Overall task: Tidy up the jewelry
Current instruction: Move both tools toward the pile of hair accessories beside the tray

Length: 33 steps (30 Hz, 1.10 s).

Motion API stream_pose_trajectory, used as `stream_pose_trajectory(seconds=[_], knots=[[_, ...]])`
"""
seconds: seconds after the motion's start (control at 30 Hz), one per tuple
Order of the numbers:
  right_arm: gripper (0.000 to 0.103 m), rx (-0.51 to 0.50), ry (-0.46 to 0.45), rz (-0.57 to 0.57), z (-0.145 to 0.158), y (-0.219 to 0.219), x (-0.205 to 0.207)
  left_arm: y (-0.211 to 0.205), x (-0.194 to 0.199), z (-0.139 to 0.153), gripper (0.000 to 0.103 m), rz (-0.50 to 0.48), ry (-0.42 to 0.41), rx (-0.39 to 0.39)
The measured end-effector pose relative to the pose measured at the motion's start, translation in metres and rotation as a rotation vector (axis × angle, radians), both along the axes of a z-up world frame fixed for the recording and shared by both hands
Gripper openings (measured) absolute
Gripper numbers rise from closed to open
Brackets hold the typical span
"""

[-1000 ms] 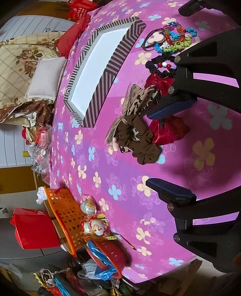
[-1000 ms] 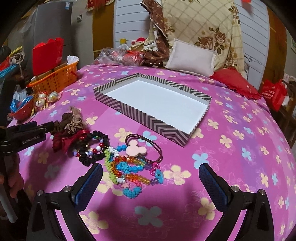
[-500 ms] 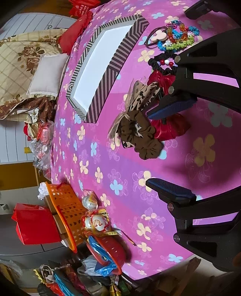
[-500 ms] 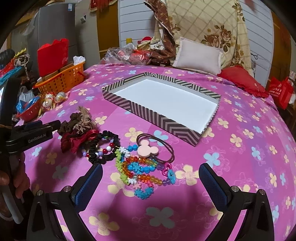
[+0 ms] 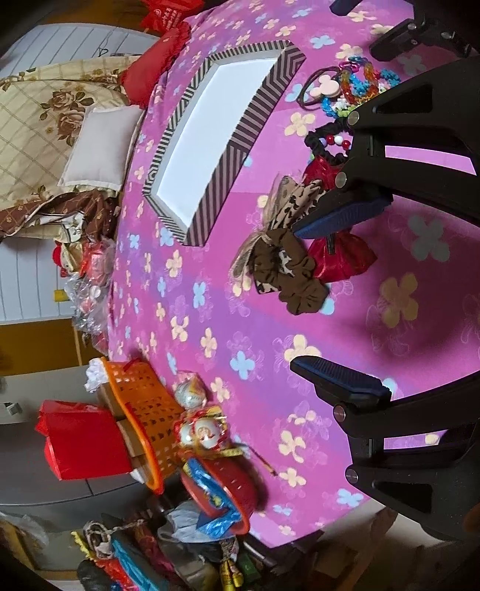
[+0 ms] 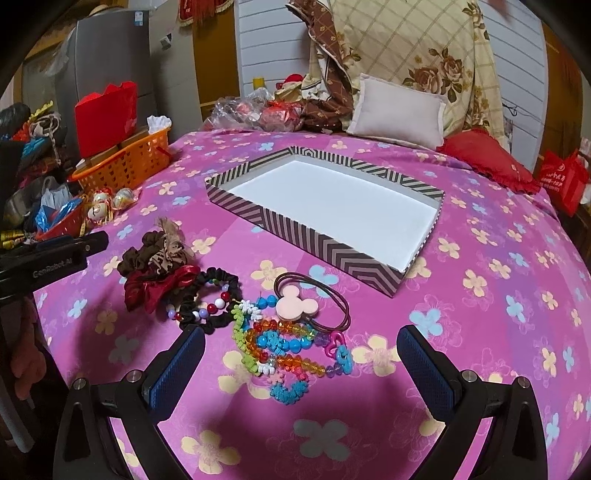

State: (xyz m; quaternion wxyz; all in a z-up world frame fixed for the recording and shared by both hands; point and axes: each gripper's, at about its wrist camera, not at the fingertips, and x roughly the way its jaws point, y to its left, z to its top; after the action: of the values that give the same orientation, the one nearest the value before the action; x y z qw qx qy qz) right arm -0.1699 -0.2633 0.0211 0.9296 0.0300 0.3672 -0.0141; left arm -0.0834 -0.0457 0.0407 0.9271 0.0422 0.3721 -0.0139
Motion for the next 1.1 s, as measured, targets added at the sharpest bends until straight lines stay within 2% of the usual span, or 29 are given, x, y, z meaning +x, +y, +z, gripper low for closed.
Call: stream_pose_trajectory(seconds=[0.4,0.5,0.57,0.83,1.1], knots=[[0.103,-0.013,0.001,-0.013,-0.002,-0.004,-0.001,-0.002,-0.003,-0.003,0.066,-0.001,-0.027,0.022],[0.103,-0.01,0.003,-0.022,-0.002,-0.005,0.0,0.001,0.001,-0.008,0.066,-0.014,-0.008,-0.009],[0.103,-0.005,0.006,-0.026,-0.003,-0.005,0.001,0.002,0.003,-0.01,0.066,-0.001,-0.017,0.017],[0.103,-0.003,0.036,-0.017,-0.007,0.003,0.001,0.008,0.006,-0.012,0.066,0.005,-0.012,-0.003],[0.103,-0.041,-0.005,-0.023,0.006,0.005,-0.004,0.007,0.006,-0.009,0.066,0.004,-0.021,-0.012]])
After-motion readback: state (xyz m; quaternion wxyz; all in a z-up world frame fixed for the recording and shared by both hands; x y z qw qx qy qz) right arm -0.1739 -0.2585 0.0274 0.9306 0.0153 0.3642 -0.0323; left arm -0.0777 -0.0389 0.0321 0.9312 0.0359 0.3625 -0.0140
